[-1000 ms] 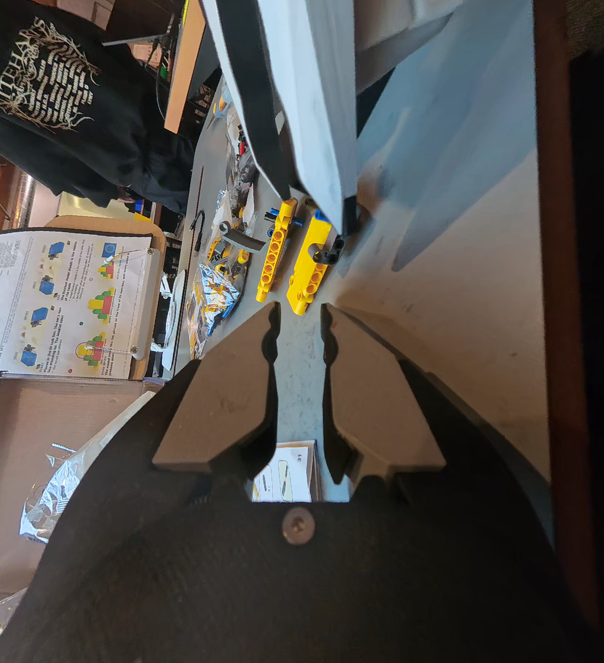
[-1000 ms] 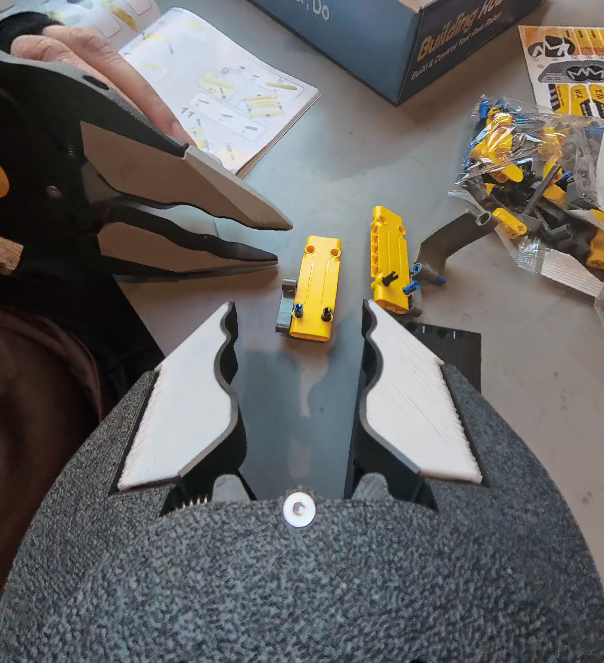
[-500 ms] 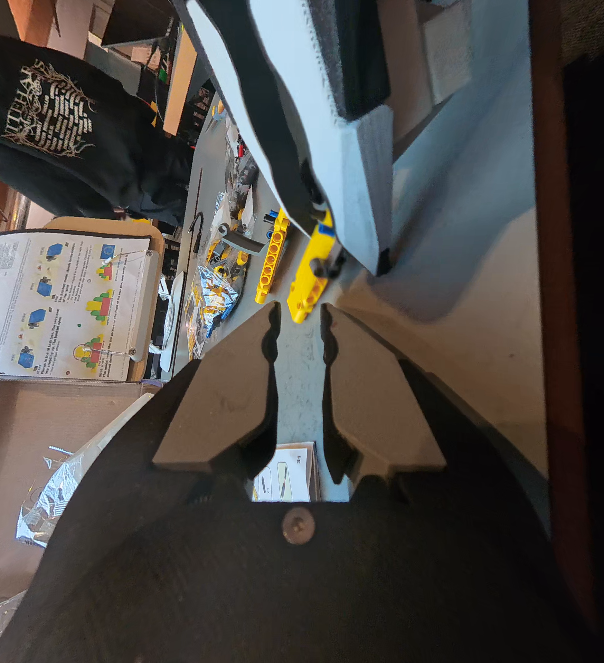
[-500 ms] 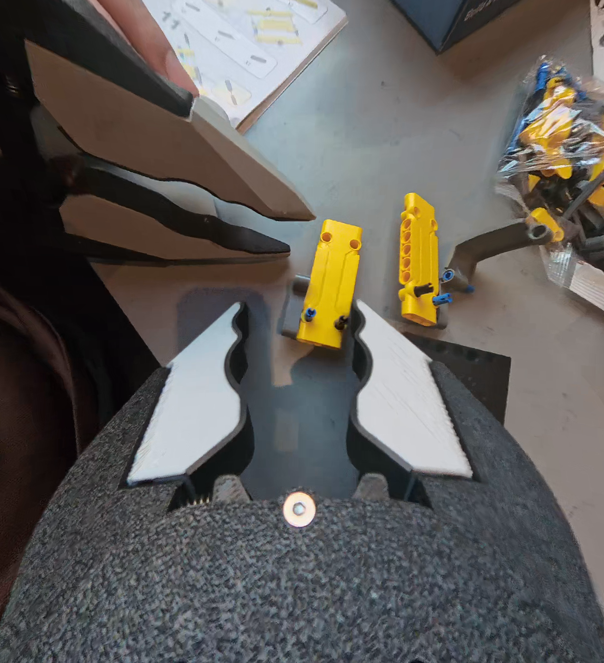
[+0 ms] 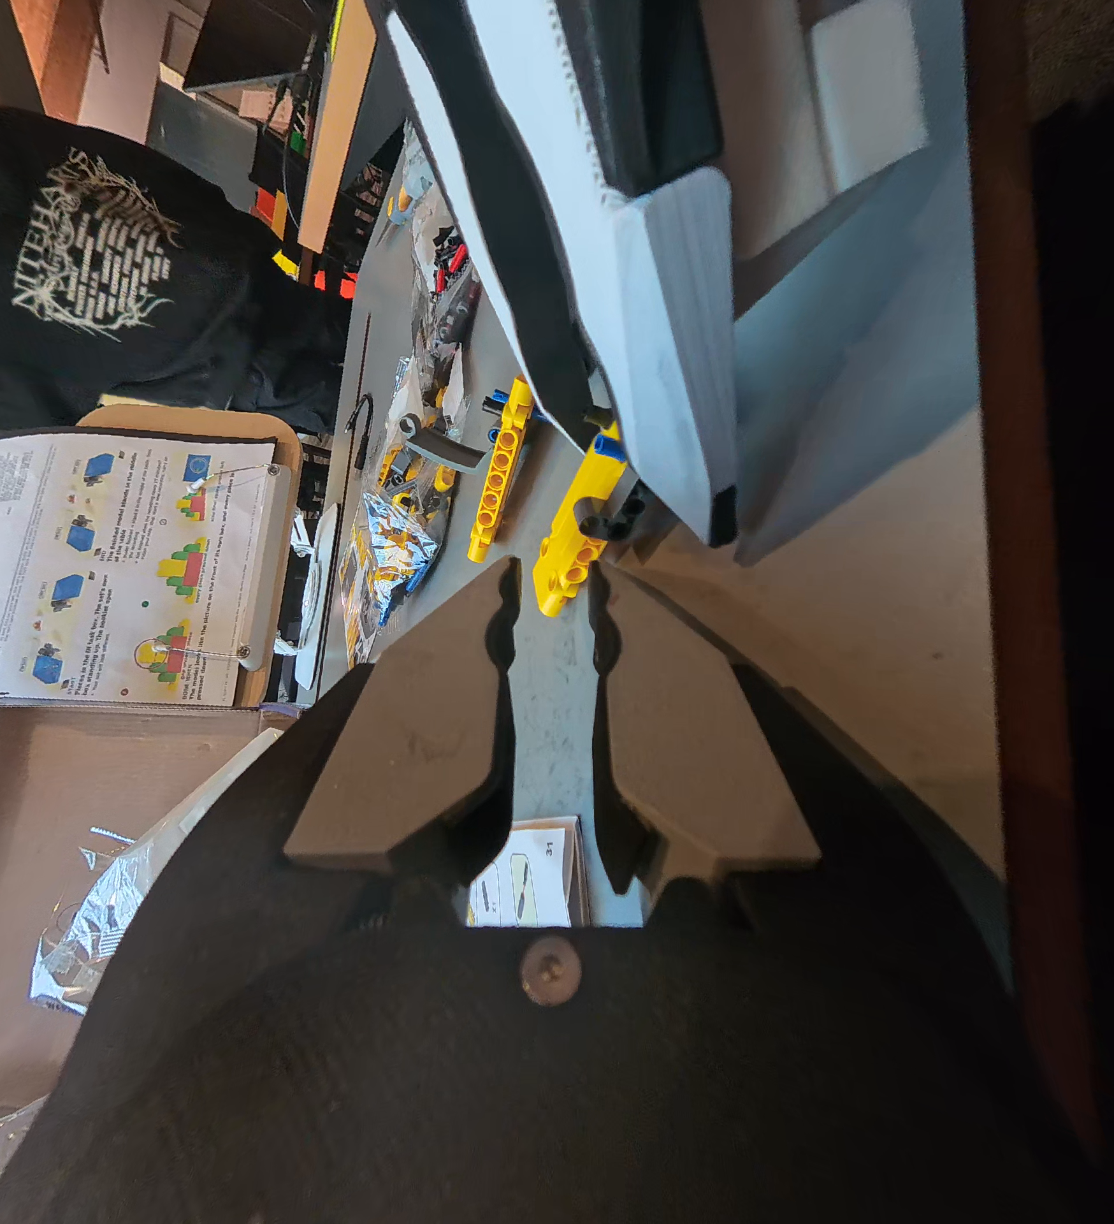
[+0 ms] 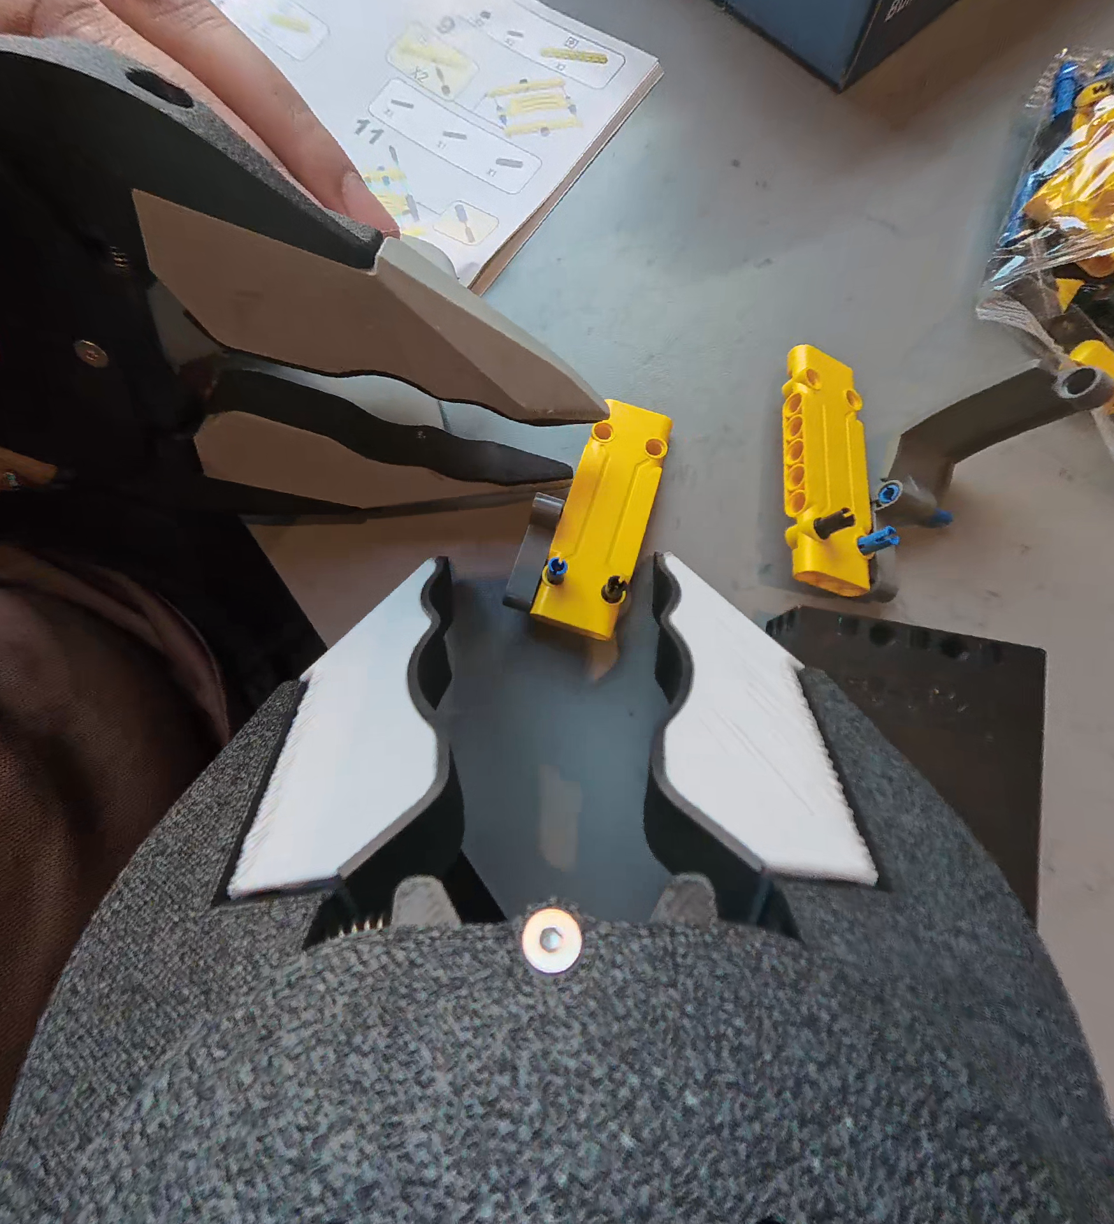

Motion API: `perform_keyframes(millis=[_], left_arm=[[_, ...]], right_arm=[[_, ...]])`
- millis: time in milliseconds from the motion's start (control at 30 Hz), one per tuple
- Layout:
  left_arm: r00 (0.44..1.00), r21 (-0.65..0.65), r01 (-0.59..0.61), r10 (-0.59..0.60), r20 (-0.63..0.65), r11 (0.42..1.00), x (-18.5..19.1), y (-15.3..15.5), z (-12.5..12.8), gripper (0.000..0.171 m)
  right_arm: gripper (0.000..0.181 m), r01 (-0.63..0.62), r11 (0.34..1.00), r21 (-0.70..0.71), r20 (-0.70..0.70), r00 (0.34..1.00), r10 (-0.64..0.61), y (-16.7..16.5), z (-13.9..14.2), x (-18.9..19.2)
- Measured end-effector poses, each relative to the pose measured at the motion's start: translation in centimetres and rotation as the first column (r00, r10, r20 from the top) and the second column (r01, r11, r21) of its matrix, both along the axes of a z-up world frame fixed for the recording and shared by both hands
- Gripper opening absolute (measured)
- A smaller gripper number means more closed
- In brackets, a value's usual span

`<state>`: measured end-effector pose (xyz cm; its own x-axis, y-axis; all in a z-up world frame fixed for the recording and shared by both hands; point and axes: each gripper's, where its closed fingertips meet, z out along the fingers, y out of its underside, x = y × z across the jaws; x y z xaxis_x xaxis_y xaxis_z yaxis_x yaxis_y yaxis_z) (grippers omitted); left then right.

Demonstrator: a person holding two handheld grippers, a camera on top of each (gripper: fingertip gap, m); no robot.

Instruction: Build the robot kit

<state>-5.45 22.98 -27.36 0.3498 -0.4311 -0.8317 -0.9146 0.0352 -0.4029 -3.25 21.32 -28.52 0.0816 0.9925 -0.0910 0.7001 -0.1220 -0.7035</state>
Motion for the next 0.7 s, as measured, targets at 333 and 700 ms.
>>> perform_keyframes(millis=[333, 700], left_arm=[[1.0, -0.006, 0.005, -0.005, -0.005, 1.0, 0.1, -0.1, -0.1, 0.014], [1.0, -0.003, 0.004, -0.004, -0.008, 1.0, 0.1, -0.1, -0.1, 0.014]], right_arm=[[0.07, 0.012, 1.0, 0.003, -0.018, 1.0, -0.012, -0.2, -0.2, -0.7], [0.043, 0.035, 0.998, 0.054, -0.02, 0.999, -0.034, 0.7, -0.3, -0.6]])
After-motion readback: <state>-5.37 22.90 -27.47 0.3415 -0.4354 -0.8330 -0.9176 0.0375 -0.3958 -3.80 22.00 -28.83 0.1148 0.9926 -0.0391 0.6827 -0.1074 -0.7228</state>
